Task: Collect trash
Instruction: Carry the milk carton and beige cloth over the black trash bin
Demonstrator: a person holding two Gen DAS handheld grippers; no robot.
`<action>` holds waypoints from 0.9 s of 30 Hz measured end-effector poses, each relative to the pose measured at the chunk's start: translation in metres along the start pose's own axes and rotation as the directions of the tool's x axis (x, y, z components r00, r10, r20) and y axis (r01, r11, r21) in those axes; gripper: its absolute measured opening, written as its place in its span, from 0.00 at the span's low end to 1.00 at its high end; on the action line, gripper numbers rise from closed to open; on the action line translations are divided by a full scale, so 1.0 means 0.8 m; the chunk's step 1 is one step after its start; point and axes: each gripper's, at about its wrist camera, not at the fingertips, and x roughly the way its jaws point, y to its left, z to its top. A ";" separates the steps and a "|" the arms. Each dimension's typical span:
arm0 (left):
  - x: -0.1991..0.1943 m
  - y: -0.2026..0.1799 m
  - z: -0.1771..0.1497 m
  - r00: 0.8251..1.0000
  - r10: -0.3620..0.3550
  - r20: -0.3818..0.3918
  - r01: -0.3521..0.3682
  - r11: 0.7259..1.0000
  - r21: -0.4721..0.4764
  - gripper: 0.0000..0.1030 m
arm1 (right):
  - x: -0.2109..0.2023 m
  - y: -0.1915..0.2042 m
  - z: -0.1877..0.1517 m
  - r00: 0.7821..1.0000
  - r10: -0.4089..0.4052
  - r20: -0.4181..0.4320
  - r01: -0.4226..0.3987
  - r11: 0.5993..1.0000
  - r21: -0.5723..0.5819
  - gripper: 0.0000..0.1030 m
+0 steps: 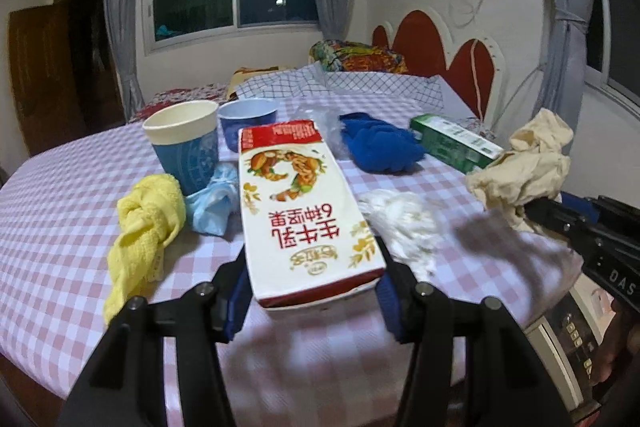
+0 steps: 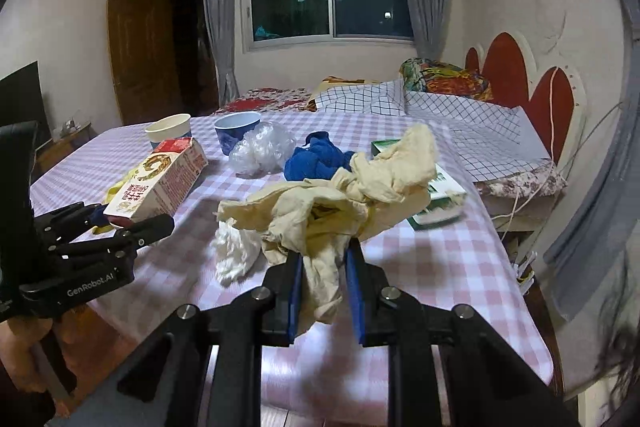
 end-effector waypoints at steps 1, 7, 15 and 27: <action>-0.005 -0.002 -0.001 1.000 -0.007 0.007 0.007 1.000 0.007 0.53 | -0.003 -0.003 -0.002 1.000 -0.005 0.001 0.005 1.000 0.004 0.21; -0.024 -0.029 -0.004 0.998 -0.045 0.036 0.044 0.998 0.036 0.53 | -0.041 -0.022 -0.019 0.999 -0.044 0.019 0.043 0.998 0.044 0.21; -0.039 -0.070 -0.020 0.993 -0.105 0.052 0.100 0.991 0.086 0.53 | -0.089 -0.039 -0.046 0.995 -0.094 0.030 0.092 0.993 0.068 0.21; -0.042 -0.145 -0.044 0.975 -0.219 0.024 0.213 0.965 0.156 0.53 | -0.148 -0.098 -0.100 0.980 -0.198 0.002 0.195 0.970 0.145 0.21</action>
